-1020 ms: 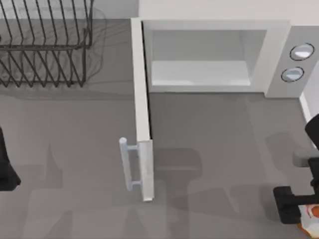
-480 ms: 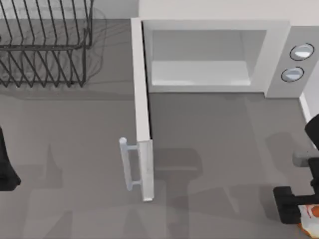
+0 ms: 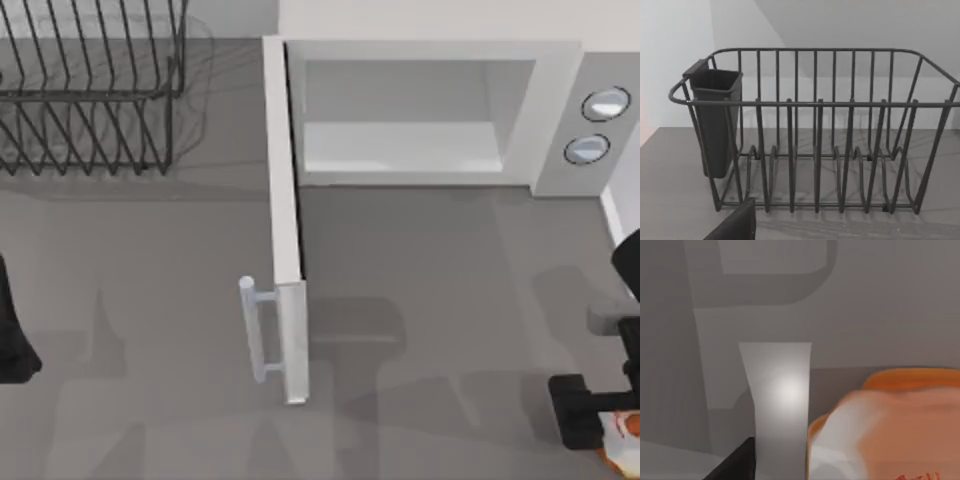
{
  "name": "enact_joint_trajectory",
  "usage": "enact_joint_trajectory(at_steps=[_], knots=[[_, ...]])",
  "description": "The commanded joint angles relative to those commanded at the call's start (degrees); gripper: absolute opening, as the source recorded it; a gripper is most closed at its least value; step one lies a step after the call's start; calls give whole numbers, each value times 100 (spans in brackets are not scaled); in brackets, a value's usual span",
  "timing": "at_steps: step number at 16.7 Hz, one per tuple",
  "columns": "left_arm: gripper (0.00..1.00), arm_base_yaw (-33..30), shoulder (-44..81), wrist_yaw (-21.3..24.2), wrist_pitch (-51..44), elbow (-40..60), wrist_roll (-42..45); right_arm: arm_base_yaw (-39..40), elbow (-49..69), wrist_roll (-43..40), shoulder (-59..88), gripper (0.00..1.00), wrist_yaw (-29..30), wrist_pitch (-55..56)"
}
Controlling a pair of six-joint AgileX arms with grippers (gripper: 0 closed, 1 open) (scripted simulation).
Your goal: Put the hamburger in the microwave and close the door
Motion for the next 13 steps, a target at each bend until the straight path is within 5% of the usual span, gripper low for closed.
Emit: enact_joint_trajectory(at_steps=[8,13], knots=[[100,0,0,0,0,0,0,0,0,0,0,0,0,0],[100,0,0,0,0,0,0,12,535,13,-566,0,55,-909]])
